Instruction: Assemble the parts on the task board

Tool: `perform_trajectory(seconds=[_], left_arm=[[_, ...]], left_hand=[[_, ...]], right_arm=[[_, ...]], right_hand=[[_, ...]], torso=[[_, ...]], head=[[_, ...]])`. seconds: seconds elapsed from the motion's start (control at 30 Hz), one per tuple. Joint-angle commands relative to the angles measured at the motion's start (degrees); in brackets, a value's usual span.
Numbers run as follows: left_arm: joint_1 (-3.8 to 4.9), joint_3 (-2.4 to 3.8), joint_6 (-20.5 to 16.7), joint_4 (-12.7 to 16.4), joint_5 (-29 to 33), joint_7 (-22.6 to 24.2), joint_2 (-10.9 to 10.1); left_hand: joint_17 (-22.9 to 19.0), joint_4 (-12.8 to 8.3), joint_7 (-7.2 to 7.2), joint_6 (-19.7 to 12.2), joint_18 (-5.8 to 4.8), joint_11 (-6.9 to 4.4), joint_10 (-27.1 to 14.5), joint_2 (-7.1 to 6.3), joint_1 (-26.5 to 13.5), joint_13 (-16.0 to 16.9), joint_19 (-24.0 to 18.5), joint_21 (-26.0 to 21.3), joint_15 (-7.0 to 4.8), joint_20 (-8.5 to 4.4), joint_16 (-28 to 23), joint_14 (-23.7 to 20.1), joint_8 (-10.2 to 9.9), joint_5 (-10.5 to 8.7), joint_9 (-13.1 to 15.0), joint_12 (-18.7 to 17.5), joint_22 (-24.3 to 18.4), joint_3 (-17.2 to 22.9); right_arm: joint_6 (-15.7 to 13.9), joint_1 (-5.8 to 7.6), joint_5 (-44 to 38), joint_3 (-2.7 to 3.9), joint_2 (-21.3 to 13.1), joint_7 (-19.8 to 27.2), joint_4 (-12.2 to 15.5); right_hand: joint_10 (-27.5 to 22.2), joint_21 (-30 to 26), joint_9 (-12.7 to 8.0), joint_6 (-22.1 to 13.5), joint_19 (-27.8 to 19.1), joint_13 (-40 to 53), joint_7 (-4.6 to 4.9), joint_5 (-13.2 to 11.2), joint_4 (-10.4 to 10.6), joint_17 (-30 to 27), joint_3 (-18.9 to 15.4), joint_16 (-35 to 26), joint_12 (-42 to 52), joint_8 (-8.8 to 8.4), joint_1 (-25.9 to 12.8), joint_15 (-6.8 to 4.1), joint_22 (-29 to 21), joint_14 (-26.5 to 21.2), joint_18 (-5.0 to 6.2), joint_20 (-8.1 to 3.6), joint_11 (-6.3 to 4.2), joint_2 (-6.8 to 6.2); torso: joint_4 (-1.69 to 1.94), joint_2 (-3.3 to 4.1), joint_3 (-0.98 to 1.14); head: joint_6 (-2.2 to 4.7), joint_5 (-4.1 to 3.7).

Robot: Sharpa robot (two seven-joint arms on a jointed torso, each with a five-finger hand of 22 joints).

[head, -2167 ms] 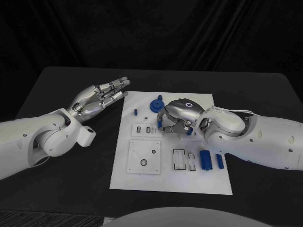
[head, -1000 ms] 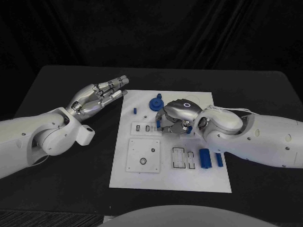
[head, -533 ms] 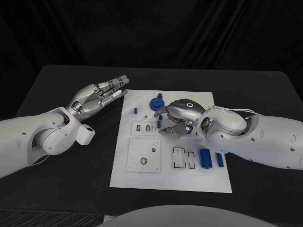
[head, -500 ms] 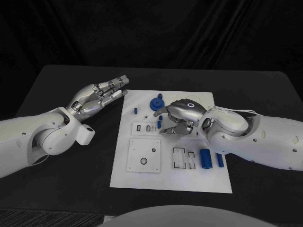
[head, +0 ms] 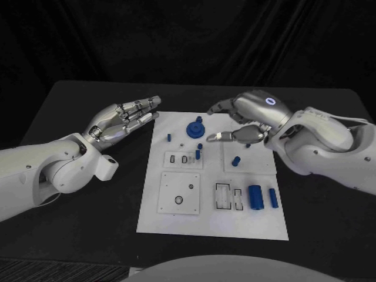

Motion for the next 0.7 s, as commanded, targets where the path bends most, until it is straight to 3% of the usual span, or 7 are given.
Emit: perform_trajectory(seconds=[0.03, 0.13, 0.2, 0.4, 0.43, 0.53, 0.7], left_arm=[[1.49, 0.08, -2.7, 0.3, -0.3, 0.9, 0.2], [2.96, 0.08, -3.6, 0.4, -2.3, 1.1, 0.8], [4.68, 0.08, -6.6, 1.2, -7.4, 1.9, 1.4], [7.50, 0.09, -14.4, 3.3, -21.7, 2.0, 3.0], [8.07, 0.09, -15.4, 3.3, -24.4, 1.7, 3.5], [9.22, 0.09, -16.9, 3.2, -28.9, 0.0, 4.7], [10.71, 0.10, -14.4, 1.5, -32.7, -4.1, 6.6]], left_hand=[[1.6, 1.9, -0.15, 1.1, 0.71, 1.86, 3.9, -0.33, -1.1, 0.7, 1.4, 0.8, -0.05, 0.08, 1.5, 5.9, 0.3, -5.95, 0.1, 5.5, 0.2, -1.1], [6.7, 2.2, -0.27, 3.3, 0.75, 4.79, 12.6, -0.20, -11.3, 3.2, 5.1, 2.9, 0.70, 0.25, 7.2, 22.3, 0.7, -21.86, 0.4, 14.8, 0.9, -6.4], [9.8, 1.9, 0.33, 6.6, 0.79, 6.21, 18.0, -0.47, -12.0, 5.9, 19.3, 11.5, 1.60, -0.37, 13.8, 29.8, 1.6, -23.96, 0.8, 20.8, 4.0, -7.4], [39.4, 1.7, 2.03, 16.3, 0.54, 3.72, 27.5, -0.91, -6.0, 29.3, 37.1, 25.2, -1.27, -2.65, 56.2, 36.8, 4.4, -17.77, 1.4, 50.9, 10.4, -5.3], [67.0, 1.9, 3.14, 18.9, -0.53, 2.82, 53.1, -1.43, -6.5, 57.5, 43.0, 32.1, -1.99, -5.49, 77.5, 61.7, 5.8, -15.85, 2.1, 67.0, 14.1, -5.6], [88.4, 1.7, 3.81, 22.6, 0.38, 0.84, 79.8, -2.34, -7.9, 87.0, 47.3, 43.2, -4.04, -6.84, 88.2, 83.1, 8.1, -13.66, 3.3, 77.6, 21.4, -6.0], [88.4, 1.9, 4.73, 22.2, -3.79, 1.04, 80.4, -1.24, -15.4, 87.6, 55.7, 67.0, -4.15, -8.17, 88.2, 83.1, 12.4, -21.16, 6.7, 77.8, 52.2, -9.4]], right_arm=[[-8.7, 2.16, 5.9, 0.04, -1.9, 2.5, 0.5], [-11.0, 3.36, 11.3, 0.04, -3.7, 4.3, 0.3], [-12.3, 4.17, 19.1, 0.03, -5.5, 7.1, -0.2], [-11.8, 4.39, 32.7, 0.02, -7.9, 11.9, -1.9], [-11.7, 4.24, 34.0, 0.02, -8.2, 12.5, -2.2], [-11.4, 3.76, 35.4, 0.01, -8.7, 13.7, -2.8], [-10.0, 2.38, 32.5, 0.01, -8.4, 14.2, -3.8]], right_hand=[[5.9, -1.8, 0.5, 3.0, 3.2, 15.1, 0.27, 3.7, -0.5, 9.1, 0.9, -1.3, 0.1, 1.41, -6.2, 0.33, 13.0, 4.7, 0.64, 0.17, 0.30, 5.10], [5.9, -5.8, 1.2, 6.6, 1.2, 15.1, 0.12, 7.5, -0.3, 3.4, 0.2, -4.6, 0.1, 2.85, -8.3, 0.39, 11.4, 3.3, 1.64, 0.42, 0.51, 7.75], [5.9, -10.0, 1.8, 9.6, -0.7, 15.1, -0.36, 10.3, -0.4, -1.6, 0.0, -8.0, 0.1, 3.97, -8.1, 0.33, 9.7, 2.1, 2.59, 0.39, 0.44, 8.62], [-3.1, -40.7, 2.5, 13.0, -10.0, -1.9, -1.08, 20.8, -0.5, -35.8, -1.8, -37.6, -12.3, 3.72, -4.7, -0.11, -5.9, -4.8, 7.85, -0.06, 0.08, 10.43], [-3.3, -44.3, 2.6, 13.2, -9.4, -3.7, -1.23, 21.8, -0.3, -39.5, -2.4, -41.5, -14.2, 3.38, -3.3, -0.16, -8.3, -4.2, 8.21, -0.24, 0.05, 11.04], [-3.4, -49.8, 2.6, 13.4, -8.7, -5.7, -1.22, 22.7, -0.3, -43.0, -3.5, -45.7, -16.4, 2.84, -1.8, -0.18, -12.0, -3.4, 8.73, -0.32, -0.07, 12.23], [-3.1, -51.3, 2.7, 13.4, -7.7, -6.6, -1.26, 23.5, -0.3, -43.6, -3.9, -46.7, -17.6, 2.44, -0.2, -0.27, -13.2, -2.6, 8.75, -0.42, -0.19, 12.91]], torso=[[0.07, 0.06, -0.01], [0.05, 0.09, 0.03], [0.21, 0.10, -0.02], [0.04, -0.18, 0.00], [-0.06, -0.23, 0.03], [-0.09, -0.38, 0.01], [-0.58, -0.53, 0.53]], head=[[0.27, -0.17], [0.66, -0.27], [0.85, -0.57], [0.94, -0.58], [0.89, -0.53], [0.84, -0.72], [1.00, -0.25]])
